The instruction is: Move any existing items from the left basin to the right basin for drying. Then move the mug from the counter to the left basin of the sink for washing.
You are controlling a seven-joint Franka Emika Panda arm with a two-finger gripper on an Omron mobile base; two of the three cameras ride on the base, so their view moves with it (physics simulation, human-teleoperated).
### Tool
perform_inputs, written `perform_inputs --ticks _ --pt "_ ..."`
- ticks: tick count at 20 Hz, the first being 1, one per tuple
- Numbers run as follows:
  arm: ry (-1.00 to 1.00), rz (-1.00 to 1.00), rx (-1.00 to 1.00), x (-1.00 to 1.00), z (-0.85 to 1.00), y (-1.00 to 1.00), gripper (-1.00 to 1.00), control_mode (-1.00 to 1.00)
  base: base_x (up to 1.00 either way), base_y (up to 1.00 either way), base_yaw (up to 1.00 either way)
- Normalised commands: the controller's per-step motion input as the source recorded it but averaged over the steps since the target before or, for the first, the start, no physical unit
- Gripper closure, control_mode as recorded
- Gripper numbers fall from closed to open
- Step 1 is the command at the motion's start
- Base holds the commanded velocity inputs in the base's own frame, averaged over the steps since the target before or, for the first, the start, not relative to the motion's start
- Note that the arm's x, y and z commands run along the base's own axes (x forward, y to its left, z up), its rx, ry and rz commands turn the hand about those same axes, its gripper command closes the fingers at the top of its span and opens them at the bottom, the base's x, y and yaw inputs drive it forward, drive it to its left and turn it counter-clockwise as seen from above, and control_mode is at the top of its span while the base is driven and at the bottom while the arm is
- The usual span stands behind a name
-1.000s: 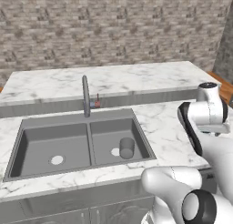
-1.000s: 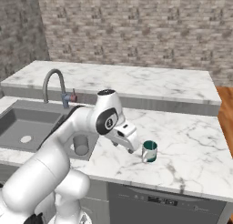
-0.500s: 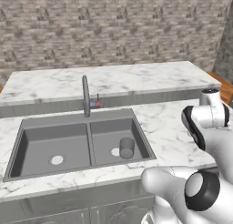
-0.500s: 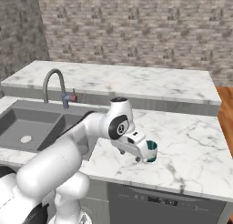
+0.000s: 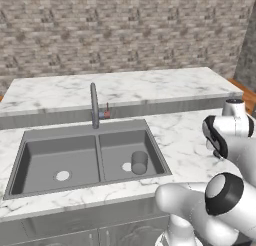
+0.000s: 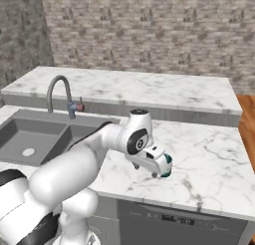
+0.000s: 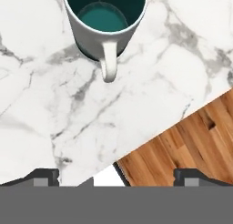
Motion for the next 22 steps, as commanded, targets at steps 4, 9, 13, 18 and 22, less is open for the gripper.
perform_inputs --ticks 4,9,13,18,22 --pt "0.0 0.08 0.02 0.21 -0.07 0.0 -1.0 -1.0 0.0 0.0 0.0" --pt "0.0 0.06 0.01 0.05 -0.14 0.0 -1.0 -1.0 0.0 0.0 0.0" --pt "-0.01 0.06 0.07 0.0 -0.11 -0.08 -1.0 -1.0 0.0 0.0 0.0" --pt "-0.03 0.06 0.1 0.0 -0.06 -0.19 -1.0 -1.0 0.0 0.0 0.0" --pt "-0.04 0.04 0.06 0.0 -0.02 -0.09 -1.0 -1.0 0.0 0.0 0.0"
